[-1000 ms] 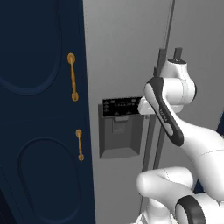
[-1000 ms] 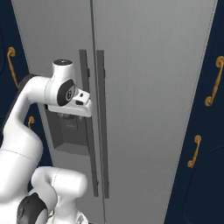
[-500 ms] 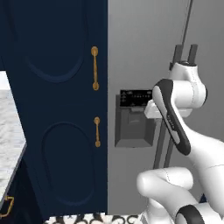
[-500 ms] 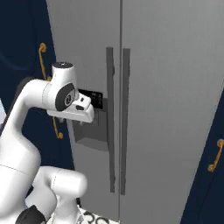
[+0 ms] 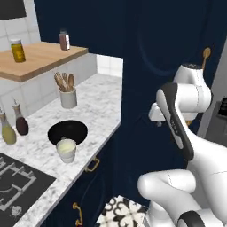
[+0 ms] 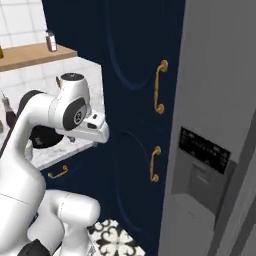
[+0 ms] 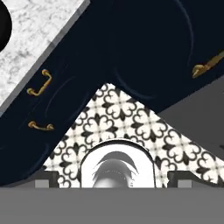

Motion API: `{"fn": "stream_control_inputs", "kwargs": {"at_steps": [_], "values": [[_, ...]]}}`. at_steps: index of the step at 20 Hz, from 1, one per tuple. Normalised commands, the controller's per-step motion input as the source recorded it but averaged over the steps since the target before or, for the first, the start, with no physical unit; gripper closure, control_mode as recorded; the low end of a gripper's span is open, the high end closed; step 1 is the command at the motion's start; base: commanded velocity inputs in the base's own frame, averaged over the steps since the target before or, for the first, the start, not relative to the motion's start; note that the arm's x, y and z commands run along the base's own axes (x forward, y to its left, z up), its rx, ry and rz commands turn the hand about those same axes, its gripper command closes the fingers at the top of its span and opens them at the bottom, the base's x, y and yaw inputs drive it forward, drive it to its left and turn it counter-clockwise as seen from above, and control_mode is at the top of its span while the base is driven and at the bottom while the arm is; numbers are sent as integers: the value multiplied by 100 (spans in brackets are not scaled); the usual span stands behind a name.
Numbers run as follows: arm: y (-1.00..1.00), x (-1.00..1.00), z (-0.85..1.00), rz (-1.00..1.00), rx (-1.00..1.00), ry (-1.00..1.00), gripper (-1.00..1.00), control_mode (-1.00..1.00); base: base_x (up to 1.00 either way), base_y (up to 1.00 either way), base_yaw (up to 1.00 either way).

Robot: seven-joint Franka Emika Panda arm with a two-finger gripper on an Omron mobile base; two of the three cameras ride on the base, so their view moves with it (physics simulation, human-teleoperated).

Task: Grab a lemon wedge from the fridge and one ice cube from the ice bowl, and put them in the glass of lemonade.

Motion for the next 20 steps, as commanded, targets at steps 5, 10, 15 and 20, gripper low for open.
{"fn": "stream_control_inputs", "kwargs": {"at_steps": [5, 10, 15, 20], "values": [[0, 0, 0, 0, 0, 0, -100, 100, 27, 33, 76], [0, 0, 0, 0, 0, 0, -100, 100, 71, -1, 58], [0, 0, 0, 0, 0, 0, -100, 100, 80, -15, 41], [-6, 27, -19, 9, 0, 11, -100, -100, 44, -8, 20]]}}
